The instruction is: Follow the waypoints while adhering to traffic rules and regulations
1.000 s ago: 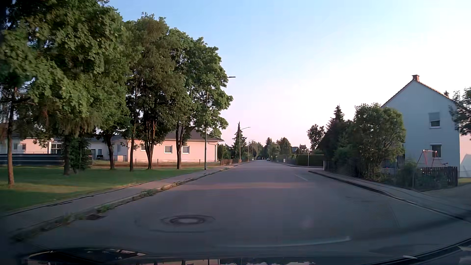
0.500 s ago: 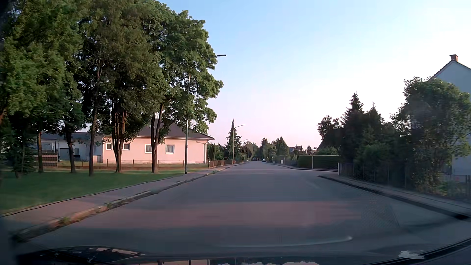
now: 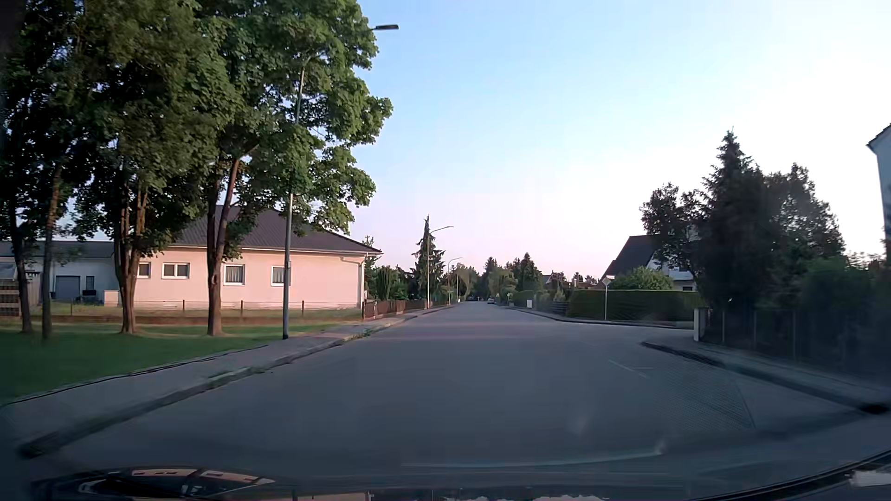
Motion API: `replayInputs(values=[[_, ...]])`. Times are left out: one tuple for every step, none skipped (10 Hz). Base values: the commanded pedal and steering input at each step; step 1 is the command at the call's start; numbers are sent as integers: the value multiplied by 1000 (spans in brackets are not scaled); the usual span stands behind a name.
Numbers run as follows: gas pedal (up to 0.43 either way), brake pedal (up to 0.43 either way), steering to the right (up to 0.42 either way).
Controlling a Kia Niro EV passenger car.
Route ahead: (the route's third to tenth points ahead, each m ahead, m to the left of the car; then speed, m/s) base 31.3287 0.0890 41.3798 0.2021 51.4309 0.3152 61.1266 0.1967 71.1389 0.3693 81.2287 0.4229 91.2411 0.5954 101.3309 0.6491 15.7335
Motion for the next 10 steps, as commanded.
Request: replayInputs(values=[[280,18,10],[260,12,10],[248,12,9],[228,12,8],[220,18,8],[197,18,8],[189,12,6],[177,18,6],[169,18,6],[157,18,6]])
